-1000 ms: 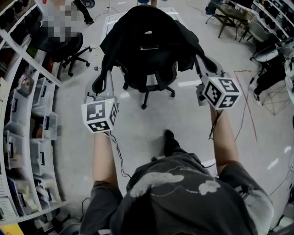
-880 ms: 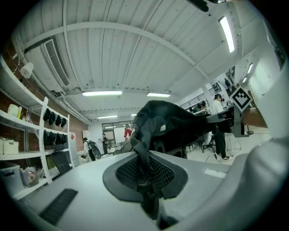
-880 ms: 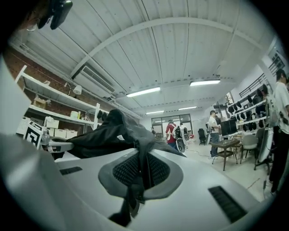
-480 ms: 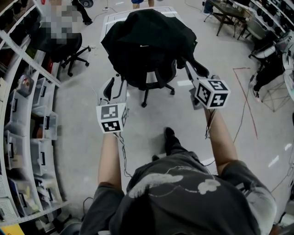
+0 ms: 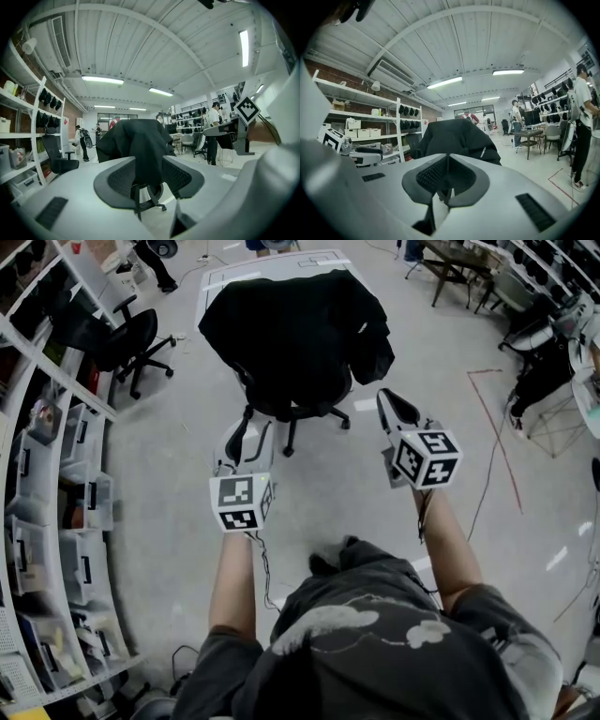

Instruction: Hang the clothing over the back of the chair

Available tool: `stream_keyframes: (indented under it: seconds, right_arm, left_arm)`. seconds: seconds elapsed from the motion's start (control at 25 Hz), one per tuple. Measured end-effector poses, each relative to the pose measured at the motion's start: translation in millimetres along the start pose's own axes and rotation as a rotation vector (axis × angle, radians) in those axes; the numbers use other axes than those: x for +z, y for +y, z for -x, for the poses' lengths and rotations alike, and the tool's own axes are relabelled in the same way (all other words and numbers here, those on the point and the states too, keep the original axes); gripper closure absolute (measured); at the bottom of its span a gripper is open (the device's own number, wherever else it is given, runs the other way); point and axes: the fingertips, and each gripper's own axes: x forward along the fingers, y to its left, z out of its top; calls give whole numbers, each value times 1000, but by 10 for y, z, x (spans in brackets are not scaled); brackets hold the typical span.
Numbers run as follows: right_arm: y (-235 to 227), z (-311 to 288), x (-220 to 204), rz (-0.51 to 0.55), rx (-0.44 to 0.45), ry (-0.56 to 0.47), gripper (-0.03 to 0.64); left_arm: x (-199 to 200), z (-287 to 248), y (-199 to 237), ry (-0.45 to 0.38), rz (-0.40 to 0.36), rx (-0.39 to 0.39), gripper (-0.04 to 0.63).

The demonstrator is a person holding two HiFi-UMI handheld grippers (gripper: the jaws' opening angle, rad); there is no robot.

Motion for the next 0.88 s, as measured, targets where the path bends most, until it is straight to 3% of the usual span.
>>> stream_keyframes:
  seconds: [0.24,0.44,0.88]
  right_arm:
    - [98,7,-136,-22,74,13,624]
    - [128,194,-244,-16,130,41,624]
    - [66,685,-467,-14,187,70,624]
  left_arm:
    - [-81,79,-169,5,47,15,449]
    - [-182,209,-369,37,105,43,586]
    - [-450,581,-902,109,149,89,595]
